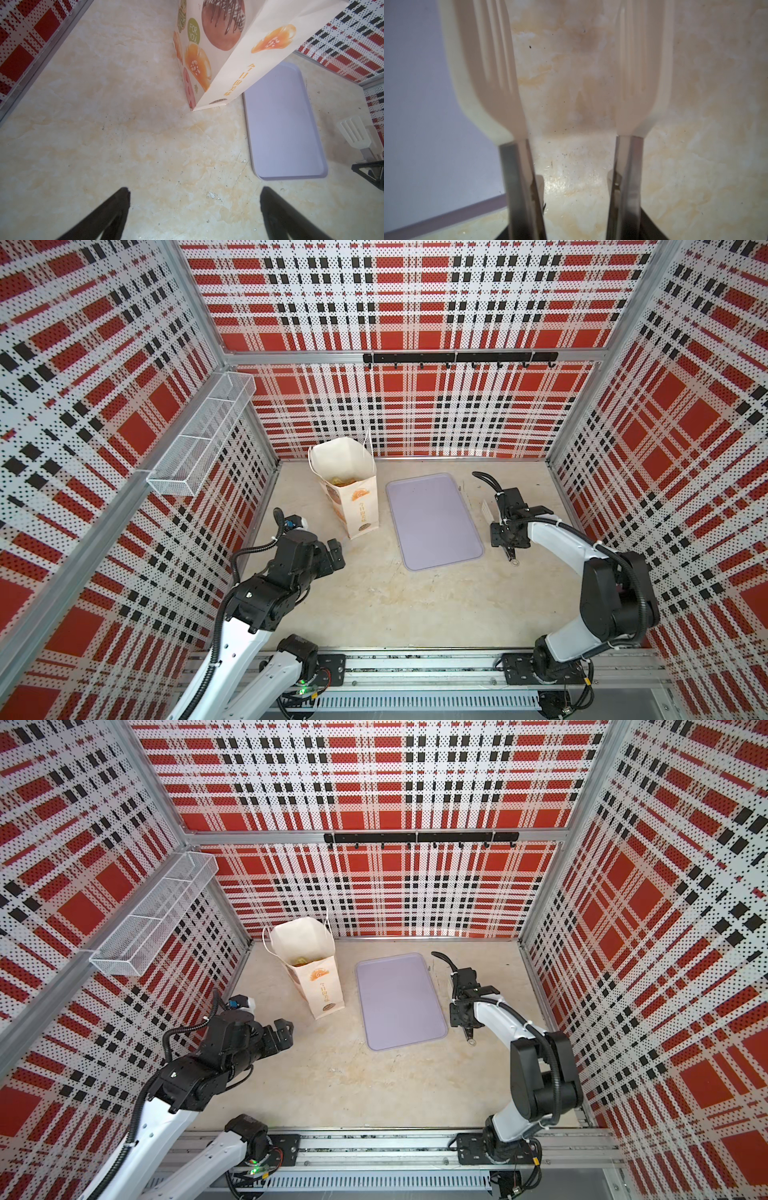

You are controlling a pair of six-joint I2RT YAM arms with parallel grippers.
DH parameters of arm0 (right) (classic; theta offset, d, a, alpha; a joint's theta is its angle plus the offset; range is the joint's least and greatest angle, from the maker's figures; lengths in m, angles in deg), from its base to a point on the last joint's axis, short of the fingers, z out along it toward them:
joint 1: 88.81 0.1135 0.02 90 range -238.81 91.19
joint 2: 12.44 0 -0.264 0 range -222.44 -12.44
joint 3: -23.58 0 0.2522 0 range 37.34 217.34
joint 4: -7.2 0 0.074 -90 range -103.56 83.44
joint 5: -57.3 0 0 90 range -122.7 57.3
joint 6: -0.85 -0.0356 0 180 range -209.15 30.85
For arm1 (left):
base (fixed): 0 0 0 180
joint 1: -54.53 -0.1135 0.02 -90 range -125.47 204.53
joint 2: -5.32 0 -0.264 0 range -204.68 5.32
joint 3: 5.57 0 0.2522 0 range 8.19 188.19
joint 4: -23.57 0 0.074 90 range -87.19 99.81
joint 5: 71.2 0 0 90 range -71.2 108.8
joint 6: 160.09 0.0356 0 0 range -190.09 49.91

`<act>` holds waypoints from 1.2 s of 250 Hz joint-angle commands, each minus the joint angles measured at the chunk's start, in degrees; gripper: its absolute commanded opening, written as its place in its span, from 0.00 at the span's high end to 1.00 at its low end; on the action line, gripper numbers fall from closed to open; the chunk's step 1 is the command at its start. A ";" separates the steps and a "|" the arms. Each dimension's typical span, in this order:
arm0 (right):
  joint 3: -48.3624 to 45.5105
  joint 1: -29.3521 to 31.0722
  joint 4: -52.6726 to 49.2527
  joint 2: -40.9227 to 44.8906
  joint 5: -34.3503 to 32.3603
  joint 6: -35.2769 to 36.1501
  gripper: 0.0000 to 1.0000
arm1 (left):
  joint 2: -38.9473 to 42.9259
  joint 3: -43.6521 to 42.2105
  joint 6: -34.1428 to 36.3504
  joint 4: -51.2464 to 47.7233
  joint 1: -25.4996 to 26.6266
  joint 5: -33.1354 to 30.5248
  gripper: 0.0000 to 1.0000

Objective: Place the fake bread into the paper bag
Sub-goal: 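Move the right gripper's tongs away from the bag and set them on the table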

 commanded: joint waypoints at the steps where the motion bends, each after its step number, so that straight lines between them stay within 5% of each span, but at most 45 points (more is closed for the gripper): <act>1: 2.59 -1.70 3.27 -3.22 0.69 -0.52 0.44 | -0.21 -0.29 -1.09 0.12 0.11 -0.98 0.01; 101: 6.42 -3.92 1.99 -10.59 6.30 0.00 0.40 | -0.43 -0.81 -1.17 0.12 -0.13 -1.11 0.01; 160: 5.73 -4.05 3.02 -9.42 7.86 1.84 0.21 | -1.07 -2.16 -2.94 0.21 -0.13 -2.36 0.00; 241: -5.30 -4.08 14.79 5.37 3.92 7.04 0.04 | -1.67 -4.22 -4.97 1.01 -1.10 -4.83 0.01; 300: -22.65 -4.05 40.51 22.14 -3.01 12.89 0.00 | -2.86 -5.42 -5.79 2.13 -1.18 -9.28 0.01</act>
